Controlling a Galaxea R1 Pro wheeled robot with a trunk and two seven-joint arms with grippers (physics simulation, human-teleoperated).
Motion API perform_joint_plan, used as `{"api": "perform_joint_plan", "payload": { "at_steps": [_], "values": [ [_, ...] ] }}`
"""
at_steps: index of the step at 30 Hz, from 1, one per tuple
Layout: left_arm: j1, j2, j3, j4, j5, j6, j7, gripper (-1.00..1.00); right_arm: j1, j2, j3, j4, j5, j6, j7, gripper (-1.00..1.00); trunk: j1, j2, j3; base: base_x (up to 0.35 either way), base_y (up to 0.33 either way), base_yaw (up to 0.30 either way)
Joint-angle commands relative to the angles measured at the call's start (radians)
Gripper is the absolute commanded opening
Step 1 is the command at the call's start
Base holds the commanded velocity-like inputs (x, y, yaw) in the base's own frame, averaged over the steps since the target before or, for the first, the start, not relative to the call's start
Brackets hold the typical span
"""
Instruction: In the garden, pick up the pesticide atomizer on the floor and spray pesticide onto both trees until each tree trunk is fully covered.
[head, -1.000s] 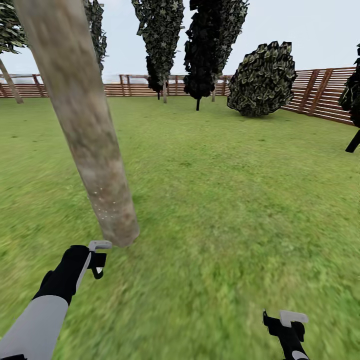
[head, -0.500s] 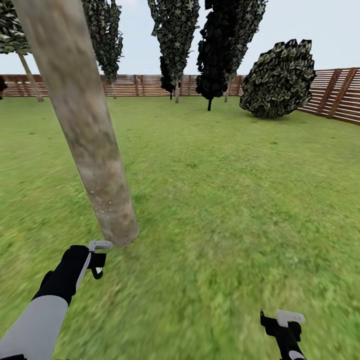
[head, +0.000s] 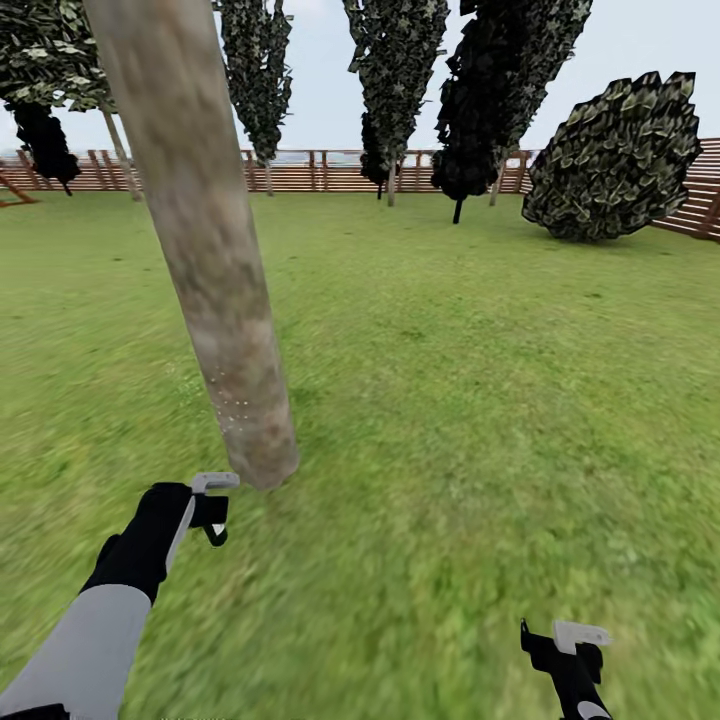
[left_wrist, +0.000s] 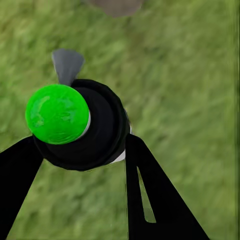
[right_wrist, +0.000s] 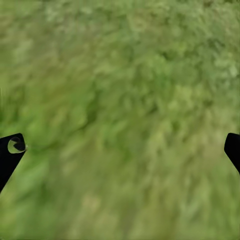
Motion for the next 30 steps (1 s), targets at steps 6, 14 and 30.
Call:
{"api": "perform_joint_plan", "payload": {
  "at_steps": [6,14,30],
  "values": [
    [-0.02,-0.027,-0.059,-0.183,-0.011,0.145,-0.015,-1.0,0.0,-0.003,0.008,0.0,-0.009,-0.003,-0.003,1.0,0.0,0.0,-0.001,0.0,0.0,0.01],
    [-0.023,0.09,-0.065,-0.198,-0.008,0.174,-0.018,-1.0,0.0,-0.005,0.007,0.0,-0.009,-0.003,-0.004,1.0,0.0,0.0,-0.001,0.0,0.0,0.0],
    [-0.024,0.121,-0.064,-0.209,0.008,0.175,-0.018,-1.0,0.0,-0.005,0.008,0.001,-0.008,-0.003,-0.004,1.0,0.0,0.0,-0.001,0.061,-0.109,0.0]
  ]
}}
